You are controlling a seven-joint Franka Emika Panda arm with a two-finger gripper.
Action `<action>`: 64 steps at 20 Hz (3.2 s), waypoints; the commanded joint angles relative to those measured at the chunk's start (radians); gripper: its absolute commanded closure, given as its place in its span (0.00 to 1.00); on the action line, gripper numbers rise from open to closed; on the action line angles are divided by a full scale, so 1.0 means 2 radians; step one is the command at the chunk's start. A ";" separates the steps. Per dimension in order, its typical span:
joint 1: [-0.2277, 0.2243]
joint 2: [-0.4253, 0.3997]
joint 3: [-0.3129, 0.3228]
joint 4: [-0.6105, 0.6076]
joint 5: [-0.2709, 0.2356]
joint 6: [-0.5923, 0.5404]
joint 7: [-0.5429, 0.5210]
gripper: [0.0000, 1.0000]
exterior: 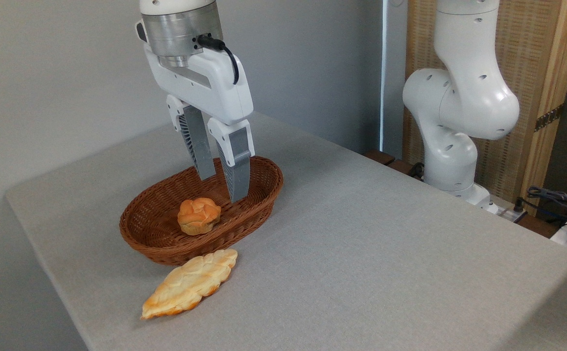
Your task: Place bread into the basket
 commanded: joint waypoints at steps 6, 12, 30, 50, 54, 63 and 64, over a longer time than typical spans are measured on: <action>-0.003 -0.007 0.008 -0.003 -0.005 0.000 0.003 0.00; -0.003 -0.006 0.008 -0.015 -0.006 0.028 0.001 0.00; -0.004 0.082 0.009 -0.124 -0.074 0.337 -0.177 0.00; -0.021 0.127 0.001 -0.122 -0.063 0.321 -0.154 0.50; -0.020 0.123 0.000 -0.121 -0.063 0.306 -0.147 0.50; -0.020 0.115 0.008 -0.089 -0.067 0.303 -0.142 0.53; -0.016 0.115 0.009 -0.078 -0.067 0.292 -0.141 0.53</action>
